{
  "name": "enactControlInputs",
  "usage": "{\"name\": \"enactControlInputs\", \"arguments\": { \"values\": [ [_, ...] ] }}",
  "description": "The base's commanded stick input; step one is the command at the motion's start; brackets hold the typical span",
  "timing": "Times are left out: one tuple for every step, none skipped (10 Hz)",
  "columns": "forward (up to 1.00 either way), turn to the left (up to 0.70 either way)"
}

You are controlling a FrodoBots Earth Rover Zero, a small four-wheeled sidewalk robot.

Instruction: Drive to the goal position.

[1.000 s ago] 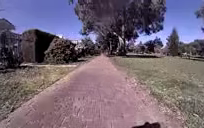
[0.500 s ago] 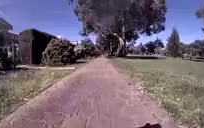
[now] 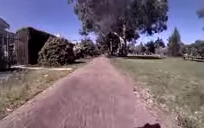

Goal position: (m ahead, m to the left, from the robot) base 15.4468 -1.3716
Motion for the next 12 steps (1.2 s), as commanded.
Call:
{"name": "enactControlInputs", "arguments": {
  "values": [
    [0.70, 0.00],
    [0.70, 0.00],
    [0.70, 0.00],
    [0.70, 0.00],
    [0.70, 0.00],
    [0.70, 0.00],
    [0.70, 0.00],
    [0.70, 0.00],
    [0.70, 0.00],
    [0.70, 0.00],
    [0.70, 0.00],
    [0.70, 0.00]
  ]
}}
